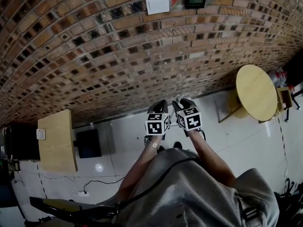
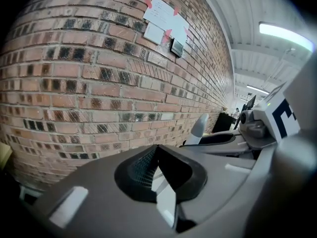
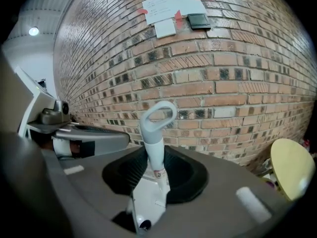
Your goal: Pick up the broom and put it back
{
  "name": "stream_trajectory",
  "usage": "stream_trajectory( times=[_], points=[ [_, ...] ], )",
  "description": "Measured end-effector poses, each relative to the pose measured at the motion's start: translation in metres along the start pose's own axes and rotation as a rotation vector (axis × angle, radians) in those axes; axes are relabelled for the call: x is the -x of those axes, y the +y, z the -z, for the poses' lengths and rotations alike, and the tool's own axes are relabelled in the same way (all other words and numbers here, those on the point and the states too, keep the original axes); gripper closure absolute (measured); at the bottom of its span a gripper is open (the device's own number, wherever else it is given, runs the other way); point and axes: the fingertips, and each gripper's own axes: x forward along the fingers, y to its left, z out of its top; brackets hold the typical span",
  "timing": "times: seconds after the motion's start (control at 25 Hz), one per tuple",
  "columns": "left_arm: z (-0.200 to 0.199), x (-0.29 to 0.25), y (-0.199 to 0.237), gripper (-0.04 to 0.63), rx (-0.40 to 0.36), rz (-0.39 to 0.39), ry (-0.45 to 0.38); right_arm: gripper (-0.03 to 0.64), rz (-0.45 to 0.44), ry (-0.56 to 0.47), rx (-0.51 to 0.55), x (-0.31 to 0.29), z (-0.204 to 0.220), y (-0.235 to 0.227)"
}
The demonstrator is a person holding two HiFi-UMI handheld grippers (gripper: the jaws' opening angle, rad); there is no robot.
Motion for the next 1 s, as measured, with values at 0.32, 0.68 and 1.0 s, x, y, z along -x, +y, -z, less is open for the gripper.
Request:
stream_trajectory(
  times=[0.32, 0.68, 1.0],
  points=[
    [0.001, 0.007, -0.001, 0.624, -0.026, 0.035, -0.003, 0.522, 0.069, -0.005, -0.021, -0.02, -0.004, -0.022],
    [0.009, 0.011, 0.016, 0.624, -0.01, 0.041, 0.01, 0.523, 0.111, -0.012, -0.054, -0.065, -0.014, -0.06],
    [-0.009, -0.012, 0.07, 0.624, 0.028, -0.074, 0.021, 0.522, 0.074, 0.125, -0.059, -0.16, 0.039, -0.104]
  ],
)
